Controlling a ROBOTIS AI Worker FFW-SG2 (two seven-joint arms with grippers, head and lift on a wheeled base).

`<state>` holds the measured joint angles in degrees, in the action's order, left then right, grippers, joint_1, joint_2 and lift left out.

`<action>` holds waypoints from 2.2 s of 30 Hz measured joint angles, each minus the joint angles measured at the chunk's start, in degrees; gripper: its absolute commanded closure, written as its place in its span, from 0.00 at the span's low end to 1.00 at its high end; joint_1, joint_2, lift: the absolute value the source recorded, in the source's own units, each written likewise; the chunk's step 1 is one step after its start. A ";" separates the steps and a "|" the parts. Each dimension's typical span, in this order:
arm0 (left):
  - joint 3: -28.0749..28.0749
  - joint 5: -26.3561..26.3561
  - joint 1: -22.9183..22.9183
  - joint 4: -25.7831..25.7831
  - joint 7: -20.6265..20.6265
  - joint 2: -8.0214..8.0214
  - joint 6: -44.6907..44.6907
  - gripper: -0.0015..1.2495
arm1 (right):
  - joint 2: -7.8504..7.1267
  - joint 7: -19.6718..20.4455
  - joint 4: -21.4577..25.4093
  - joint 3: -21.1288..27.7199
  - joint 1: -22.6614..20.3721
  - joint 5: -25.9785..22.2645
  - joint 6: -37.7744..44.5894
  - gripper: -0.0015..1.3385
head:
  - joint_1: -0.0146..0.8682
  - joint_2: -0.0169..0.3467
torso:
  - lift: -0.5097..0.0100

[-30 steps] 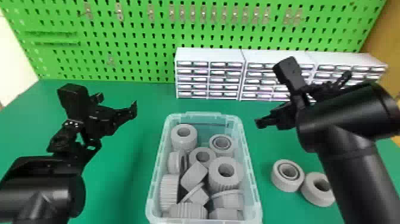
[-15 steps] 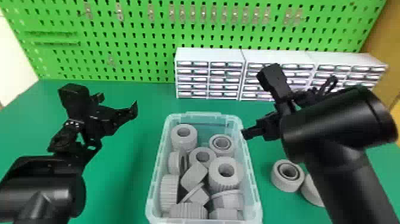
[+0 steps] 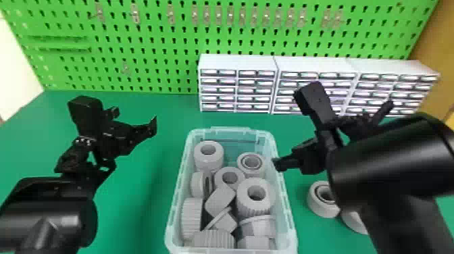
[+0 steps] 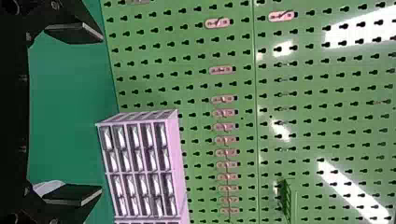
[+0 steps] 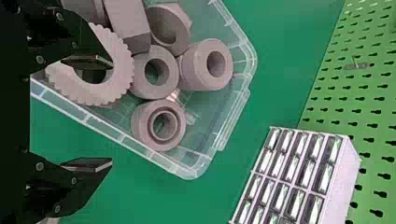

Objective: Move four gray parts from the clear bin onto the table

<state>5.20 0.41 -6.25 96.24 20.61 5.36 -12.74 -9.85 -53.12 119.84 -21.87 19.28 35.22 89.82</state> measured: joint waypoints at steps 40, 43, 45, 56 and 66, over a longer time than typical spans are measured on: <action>0.42 -0.33 -0.07 0.05 0.92 0.00 -0.27 0.12 | -4.30 -0.05 4.53 1.06 -7.15 1.85 0.01 0.39 | 0.78 0.14 | 0.89; 0.42 -0.33 -0.06 0.05 0.91 0.00 -0.27 0.12 | -4.32 -0.05 4.52 0.79 -7.12 1.86 0.01 0.39 | 0.78 0.14 | 0.89; 0.42 -0.33 -0.06 0.05 0.91 0.00 -0.27 0.12 | -4.36 -0.05 4.52 0.60 -7.08 1.86 0.01 0.39 | 0.78 0.14 | 0.89; 0.51 -0.32 -0.06 0.03 0.91 0.00 -0.27 0.12 | -4.85 0.03 4.44 -1.08 -6.26 3.77 0.01 0.39 | 0.78 0.14 | 0.89; 0.41 -0.32 -0.16 0.00 0.92 0.00 -0.28 0.12 | -6.87 0.03 3.41 -5.48 -3.55 5.26 0.01 0.39 | 0.78 0.14 | 0.89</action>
<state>5.61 0.09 -6.41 96.24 21.53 5.36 -13.01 -16.73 -53.09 123.25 -27.36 15.72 40.49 89.82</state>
